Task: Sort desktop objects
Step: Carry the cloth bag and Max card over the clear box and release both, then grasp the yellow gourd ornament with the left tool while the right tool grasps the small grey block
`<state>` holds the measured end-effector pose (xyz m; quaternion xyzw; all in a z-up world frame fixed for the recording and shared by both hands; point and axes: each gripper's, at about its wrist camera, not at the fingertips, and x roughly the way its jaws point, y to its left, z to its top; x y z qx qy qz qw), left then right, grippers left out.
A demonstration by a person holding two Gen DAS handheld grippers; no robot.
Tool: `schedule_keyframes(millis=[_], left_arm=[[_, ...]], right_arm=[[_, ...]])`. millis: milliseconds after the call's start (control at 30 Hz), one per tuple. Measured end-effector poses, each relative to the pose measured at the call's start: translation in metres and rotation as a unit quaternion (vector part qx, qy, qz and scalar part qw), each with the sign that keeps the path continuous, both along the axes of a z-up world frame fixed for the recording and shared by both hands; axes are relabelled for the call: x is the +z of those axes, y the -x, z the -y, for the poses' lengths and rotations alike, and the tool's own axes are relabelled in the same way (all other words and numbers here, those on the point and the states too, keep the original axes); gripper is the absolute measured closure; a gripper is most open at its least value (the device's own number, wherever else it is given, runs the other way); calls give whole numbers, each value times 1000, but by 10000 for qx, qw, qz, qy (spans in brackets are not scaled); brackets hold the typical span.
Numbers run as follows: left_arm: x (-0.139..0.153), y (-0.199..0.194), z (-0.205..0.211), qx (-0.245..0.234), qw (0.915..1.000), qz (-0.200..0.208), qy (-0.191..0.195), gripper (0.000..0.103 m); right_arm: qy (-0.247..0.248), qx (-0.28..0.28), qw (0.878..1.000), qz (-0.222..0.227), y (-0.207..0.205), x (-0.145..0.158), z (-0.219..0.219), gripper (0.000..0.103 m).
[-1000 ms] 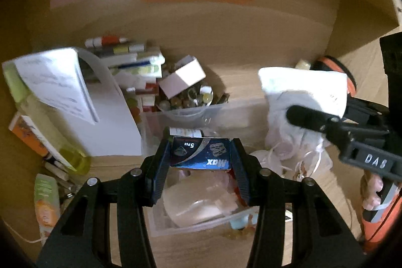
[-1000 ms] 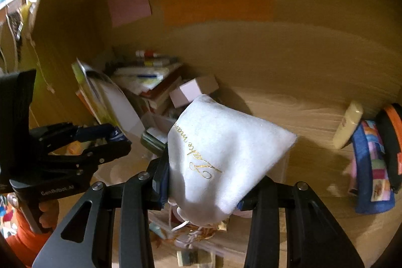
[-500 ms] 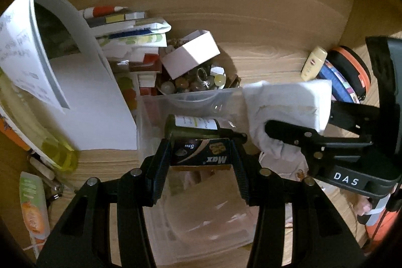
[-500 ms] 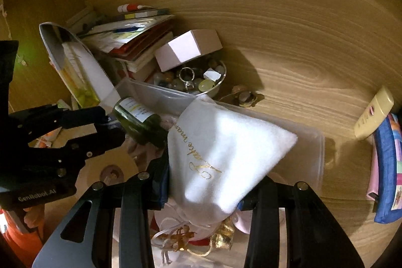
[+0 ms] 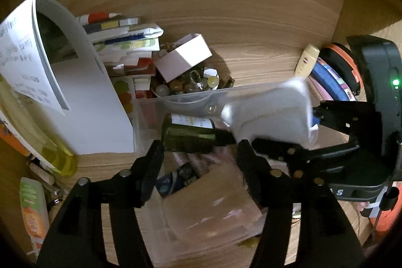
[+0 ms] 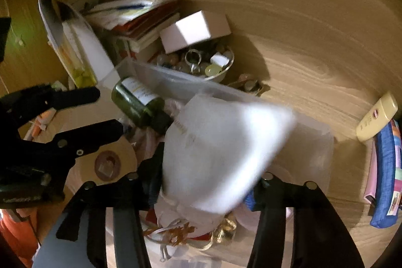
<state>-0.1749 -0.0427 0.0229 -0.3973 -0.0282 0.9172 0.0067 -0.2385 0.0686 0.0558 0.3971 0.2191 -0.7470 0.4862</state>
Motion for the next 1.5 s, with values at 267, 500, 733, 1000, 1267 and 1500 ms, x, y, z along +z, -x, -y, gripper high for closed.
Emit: schedule_keyframes(millis=[267, 500, 733, 1000, 1267, 1500], left_arm=[[9, -4, -3, 1, 9999, -92, 68, 35], [20, -12, -10, 105, 9994, -246, 199, 27], [31, -24, -13, 210, 9986, -342, 334, 20], [42, -48, -15, 429, 9966, -557, 424, 12], [32, -76, -12, 593, 9962, -475, 428, 9], [8, -93, -21, 513, 9975, -92, 470, 9]], right_arm=[[-13, -105, 9999, 57, -1, 4, -16, 39], [190, -175, 9996, -111, -11, 22, -38, 31], [525, -227, 9979, -306, -22, 45, -63, 25], [838, -282, 9950, -473, -35, 62, -93, 24], [739, -185, 9931, -889, -55, 58, -127, 23], [484, -210, 9937, -988, -64, 35, -148, 22]])
